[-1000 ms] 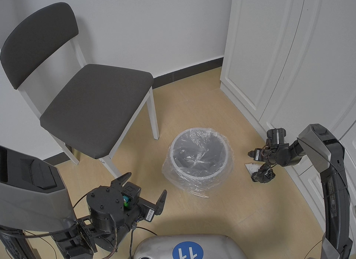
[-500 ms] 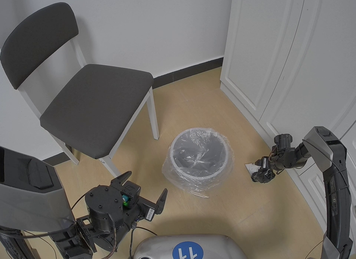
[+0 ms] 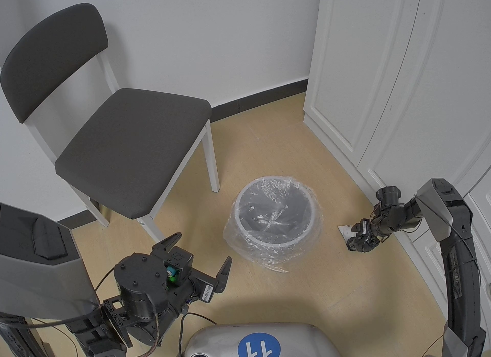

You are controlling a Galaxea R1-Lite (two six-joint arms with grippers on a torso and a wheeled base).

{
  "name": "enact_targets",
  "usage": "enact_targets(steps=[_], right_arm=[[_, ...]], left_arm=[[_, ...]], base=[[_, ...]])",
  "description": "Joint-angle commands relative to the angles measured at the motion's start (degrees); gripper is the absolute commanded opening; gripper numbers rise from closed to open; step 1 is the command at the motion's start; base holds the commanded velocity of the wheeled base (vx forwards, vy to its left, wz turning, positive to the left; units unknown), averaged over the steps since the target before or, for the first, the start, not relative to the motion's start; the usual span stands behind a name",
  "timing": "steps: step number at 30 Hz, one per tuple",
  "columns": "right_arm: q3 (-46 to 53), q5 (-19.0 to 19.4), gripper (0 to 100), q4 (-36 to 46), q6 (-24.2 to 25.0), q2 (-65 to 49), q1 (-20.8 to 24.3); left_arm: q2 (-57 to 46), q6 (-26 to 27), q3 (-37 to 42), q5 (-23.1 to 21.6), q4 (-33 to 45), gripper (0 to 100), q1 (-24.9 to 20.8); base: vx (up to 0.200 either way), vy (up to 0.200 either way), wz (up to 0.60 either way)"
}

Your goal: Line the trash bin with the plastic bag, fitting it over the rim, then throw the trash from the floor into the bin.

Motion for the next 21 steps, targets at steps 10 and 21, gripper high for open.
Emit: enact_targets(steps=[10, 21], right_arm=[[-3.37, -0.02, 0, 1.77, -0.22, 2.7, 0.73], [-3.37, -0.02, 0, 1.68, 0.57, 2.7, 0.73]], left_arm=[[-6.51, 0.43, 0.14, -0.15, 0.06, 100, 0.04], [-9.68, 1.92, 2.34, -0.24, 0.15, 100, -3.21]], base=[[0.0, 0.0, 0.0], [0.0, 0.0, 0.0]])
